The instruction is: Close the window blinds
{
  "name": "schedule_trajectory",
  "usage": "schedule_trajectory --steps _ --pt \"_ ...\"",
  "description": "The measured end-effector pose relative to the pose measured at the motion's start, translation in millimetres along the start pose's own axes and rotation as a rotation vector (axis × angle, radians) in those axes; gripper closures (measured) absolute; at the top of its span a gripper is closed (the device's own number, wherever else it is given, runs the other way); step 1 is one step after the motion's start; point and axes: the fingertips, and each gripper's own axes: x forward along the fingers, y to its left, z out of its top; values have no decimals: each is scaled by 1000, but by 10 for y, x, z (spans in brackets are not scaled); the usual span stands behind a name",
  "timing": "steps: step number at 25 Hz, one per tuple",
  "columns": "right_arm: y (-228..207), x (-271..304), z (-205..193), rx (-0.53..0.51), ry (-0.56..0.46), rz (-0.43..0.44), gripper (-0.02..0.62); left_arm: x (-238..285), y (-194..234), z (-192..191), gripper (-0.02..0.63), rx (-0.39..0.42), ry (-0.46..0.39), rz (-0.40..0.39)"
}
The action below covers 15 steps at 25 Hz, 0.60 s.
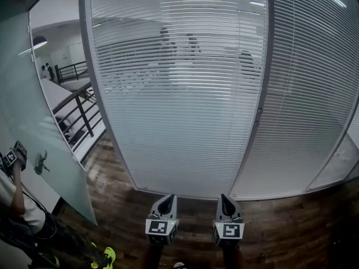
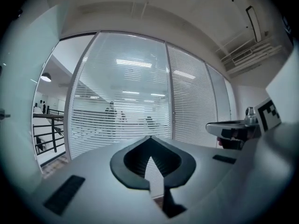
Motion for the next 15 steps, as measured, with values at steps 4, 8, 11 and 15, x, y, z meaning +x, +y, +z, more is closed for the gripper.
schedule_trajectory --steps 4,8,11,15 --pt "-28 31 35 16 4 -14 592 36 16 4 606 11 6 -2" --pt "-72 42 75 13 18 -54 594 94 38 -17 606 -3 8 -14" --pt "-62 65 10 26 29 -51 594 124 51 -37 606 -4 1 -25" --pt "-13 107 -31 28 10 -30 593 147 86 -15 606 -2 12 -20"
